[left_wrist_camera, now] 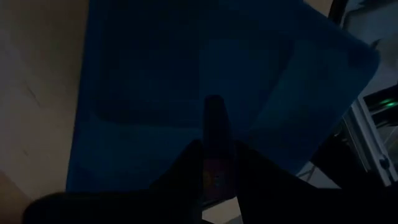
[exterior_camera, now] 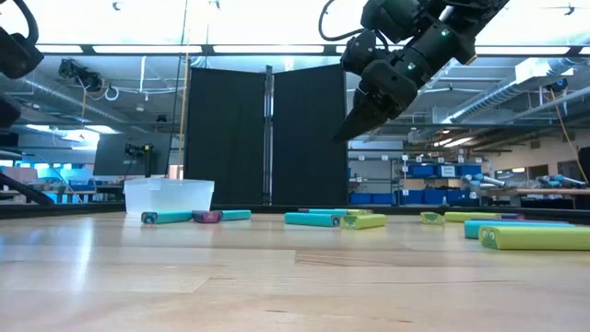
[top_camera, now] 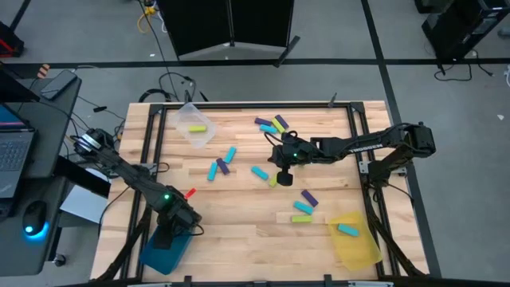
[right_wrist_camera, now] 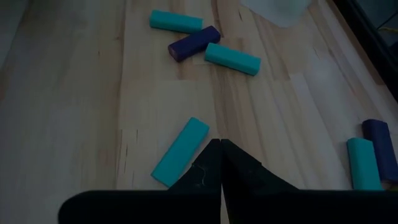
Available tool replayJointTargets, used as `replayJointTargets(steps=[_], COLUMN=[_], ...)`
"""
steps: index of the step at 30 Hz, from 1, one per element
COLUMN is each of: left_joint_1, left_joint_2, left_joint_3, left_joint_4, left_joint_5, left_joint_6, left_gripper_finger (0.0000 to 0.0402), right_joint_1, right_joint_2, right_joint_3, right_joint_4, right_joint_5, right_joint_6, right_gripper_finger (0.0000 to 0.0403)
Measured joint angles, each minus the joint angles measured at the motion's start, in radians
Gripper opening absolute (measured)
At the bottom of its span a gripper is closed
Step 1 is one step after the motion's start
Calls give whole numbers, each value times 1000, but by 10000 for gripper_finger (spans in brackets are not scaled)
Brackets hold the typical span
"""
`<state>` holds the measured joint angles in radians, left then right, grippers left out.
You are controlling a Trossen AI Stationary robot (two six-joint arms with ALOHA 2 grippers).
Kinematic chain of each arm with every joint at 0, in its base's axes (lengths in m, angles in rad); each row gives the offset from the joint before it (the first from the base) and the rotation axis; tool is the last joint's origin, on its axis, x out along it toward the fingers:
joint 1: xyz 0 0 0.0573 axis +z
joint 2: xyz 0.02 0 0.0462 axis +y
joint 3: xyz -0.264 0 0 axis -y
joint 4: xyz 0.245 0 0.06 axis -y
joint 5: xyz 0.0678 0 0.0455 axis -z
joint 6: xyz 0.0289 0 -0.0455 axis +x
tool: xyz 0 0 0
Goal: Sort blocks
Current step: Put the purple block into the blue bin
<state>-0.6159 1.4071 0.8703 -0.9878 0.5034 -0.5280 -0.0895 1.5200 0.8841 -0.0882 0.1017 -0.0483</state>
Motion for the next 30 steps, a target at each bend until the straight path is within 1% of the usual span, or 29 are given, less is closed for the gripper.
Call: replayJointTargets(steps=[2, 5, 10, 16, 18, 22, 24, 26, 30], left_joint_1=[0, 0, -2, -2, -2, -2, -2, -2, -2], left_joint_2=[0, 7, 62, 95, 95, 95, 95, 95, 95], left_joint_3=[0, -1, -1, -1, -1, -1, -1, -1, -1], left_joint_4=[1, 11, 44, 43, 43, 43, 43, 43, 26], left_joint_5=[3, 36, 77, 87, 90, 92, 81, 72, 70], left_joint_6=[5, 14, 57, 99, 99, 99, 89, 80, 76], left_gripper_finger=[65, 65, 65, 66, 82, 129, 145, 154, 158], right_joint_1=[0, 0, 0, -7, -10, -22, -30, -37, -43], right_joint_2=[0, 0, 0, 0, 0, 0, 0, 0, 0], right_joint_3=[0, 0, 0, 0, 0, 0, 0, 0, 0], right_joint_4=[6, 8, 7, 7, 7, 9, 9, 11, 17], right_joint_5=[0, 0, 0, 0, 0, 1, 2, 3, 6], right_joint_6=[0, 0, -6, -8, -11, -15, -15, -15, -15], right_gripper_finger=[11, 11, 11, 11, 11, 11, 11, 12, 19])
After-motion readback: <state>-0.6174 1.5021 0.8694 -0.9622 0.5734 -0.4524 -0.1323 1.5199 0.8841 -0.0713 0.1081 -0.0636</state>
